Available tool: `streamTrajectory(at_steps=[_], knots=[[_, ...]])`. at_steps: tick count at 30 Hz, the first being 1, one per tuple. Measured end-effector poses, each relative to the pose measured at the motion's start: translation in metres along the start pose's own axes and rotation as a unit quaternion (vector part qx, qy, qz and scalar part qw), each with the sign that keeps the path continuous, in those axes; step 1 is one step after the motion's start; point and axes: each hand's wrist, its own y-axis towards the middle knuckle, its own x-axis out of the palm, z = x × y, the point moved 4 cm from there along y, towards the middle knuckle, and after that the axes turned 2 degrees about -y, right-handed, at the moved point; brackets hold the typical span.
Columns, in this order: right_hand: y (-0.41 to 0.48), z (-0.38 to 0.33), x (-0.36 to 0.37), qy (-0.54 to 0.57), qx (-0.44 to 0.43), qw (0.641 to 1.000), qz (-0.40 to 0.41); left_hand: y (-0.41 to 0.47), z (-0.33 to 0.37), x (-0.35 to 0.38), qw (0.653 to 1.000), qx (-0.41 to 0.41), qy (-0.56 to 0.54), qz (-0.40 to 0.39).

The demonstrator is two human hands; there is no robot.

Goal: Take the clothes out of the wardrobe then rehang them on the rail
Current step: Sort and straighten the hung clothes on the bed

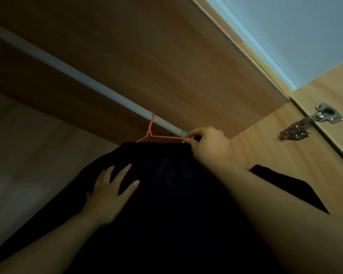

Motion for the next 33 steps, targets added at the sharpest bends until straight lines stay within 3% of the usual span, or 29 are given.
streamTrajectory(at_steps=[4, 7, 10, 18, 26, 33], knots=[[-0.023, -0.015, -0.006, -0.080, -0.026, 0.996, -0.004, -0.021, -0.007, -0.007, 0.997, 0.053, 0.002, 0.059], [-0.054, -0.029, -0.016, -0.192, -0.119, 0.973, 0.052, -0.044, -0.003, -0.018, 0.995, 0.063, -0.018, 0.079], [-0.098, -0.038, -0.019, -0.178, -0.174, 0.965, 0.086, -0.067, 0.007, -0.032, 0.996, 0.050, -0.047, 0.063], [-0.274, -0.018, 0.002, -0.186, -0.141, 0.958, -0.164, -0.195, 0.017, -0.033, 0.991, 0.078, 0.073, -0.078], [-0.443, 0.005, -0.017, -0.192, -0.089, 0.941, -0.265, -0.371, -0.017, -0.013, 0.960, 0.063, 0.190, -0.197], [-0.590, -0.004, -0.086, -0.163, -0.016, 0.911, -0.378, -0.518, 0.000, 0.002, 0.929, 0.048, 0.163, -0.330]])
